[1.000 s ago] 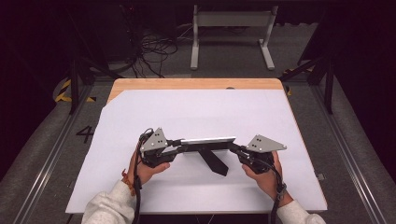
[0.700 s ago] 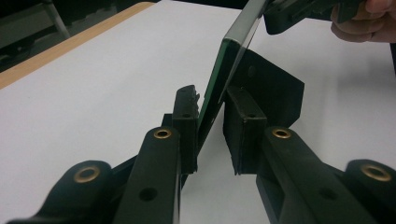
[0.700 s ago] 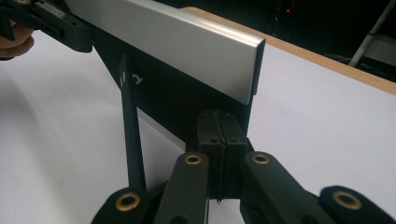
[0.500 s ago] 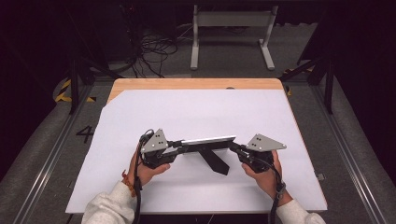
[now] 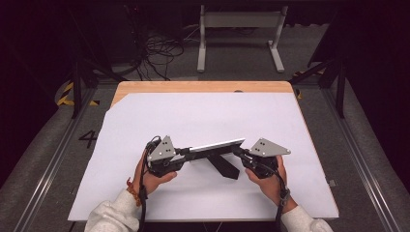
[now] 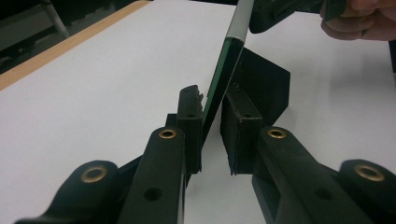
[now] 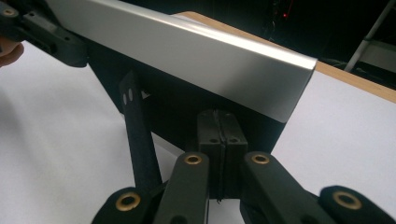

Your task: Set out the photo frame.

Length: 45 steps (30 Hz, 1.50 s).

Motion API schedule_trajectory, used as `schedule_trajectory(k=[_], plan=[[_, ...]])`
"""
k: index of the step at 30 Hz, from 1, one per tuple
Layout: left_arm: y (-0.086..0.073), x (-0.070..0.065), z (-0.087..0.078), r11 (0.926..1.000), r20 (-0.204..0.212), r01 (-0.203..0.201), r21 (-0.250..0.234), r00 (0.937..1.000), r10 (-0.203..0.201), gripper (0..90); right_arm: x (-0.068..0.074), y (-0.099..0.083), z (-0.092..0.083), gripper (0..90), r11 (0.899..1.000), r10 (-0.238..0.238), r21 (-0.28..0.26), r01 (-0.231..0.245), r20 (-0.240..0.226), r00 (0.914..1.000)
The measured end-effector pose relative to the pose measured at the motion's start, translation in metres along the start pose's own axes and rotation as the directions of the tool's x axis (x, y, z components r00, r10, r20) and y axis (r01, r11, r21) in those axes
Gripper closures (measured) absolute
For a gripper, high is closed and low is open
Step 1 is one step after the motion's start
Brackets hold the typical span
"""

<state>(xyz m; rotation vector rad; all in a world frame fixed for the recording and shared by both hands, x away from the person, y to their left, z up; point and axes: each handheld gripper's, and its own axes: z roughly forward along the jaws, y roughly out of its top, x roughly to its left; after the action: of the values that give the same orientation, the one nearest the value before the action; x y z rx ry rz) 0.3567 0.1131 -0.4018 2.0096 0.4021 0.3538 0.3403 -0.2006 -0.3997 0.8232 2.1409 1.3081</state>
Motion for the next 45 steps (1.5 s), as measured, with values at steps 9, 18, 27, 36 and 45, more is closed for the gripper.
schedule_trajectory(k=[9,18,27,36,45], plan=[[0.003,-0.008,-0.001,0.9992,0.006,-0.034,0.019,0.9994,0.034,81.9,-0.004,0.002,0.005,90.0,1.000,0.024,-0.001,-0.024,0.008,0.9997],[0.003,-0.012,-0.001,0.9990,0.021,-0.040,0.022,0.9990,0.039,81.8,-0.002,0.006,0.009,90.0,1.000,0.022,-0.009,-0.022,0.006,0.9997],[0.004,-0.019,0.001,0.9987,0.031,-0.046,0.022,0.9985,0.045,80.4,-0.003,0.011,0.016,90.0,0.999,0.031,-0.009,-0.031,0.006,0.9995],[0.004,-0.021,0.001,0.9988,0.032,-0.044,0.022,0.9986,0.043,79.3,0.004,0.013,0.018,90.0,1.000,0.015,-0.012,-0.015,-0.001,0.9999],[0.001,-0.021,-0.011,0.9988,0.040,-0.046,0.018,0.9982,0.045,82.2,0.003,0.015,0.012,90.0,0.999,0.018,-0.032,-0.018,-0.006,0.9998]])
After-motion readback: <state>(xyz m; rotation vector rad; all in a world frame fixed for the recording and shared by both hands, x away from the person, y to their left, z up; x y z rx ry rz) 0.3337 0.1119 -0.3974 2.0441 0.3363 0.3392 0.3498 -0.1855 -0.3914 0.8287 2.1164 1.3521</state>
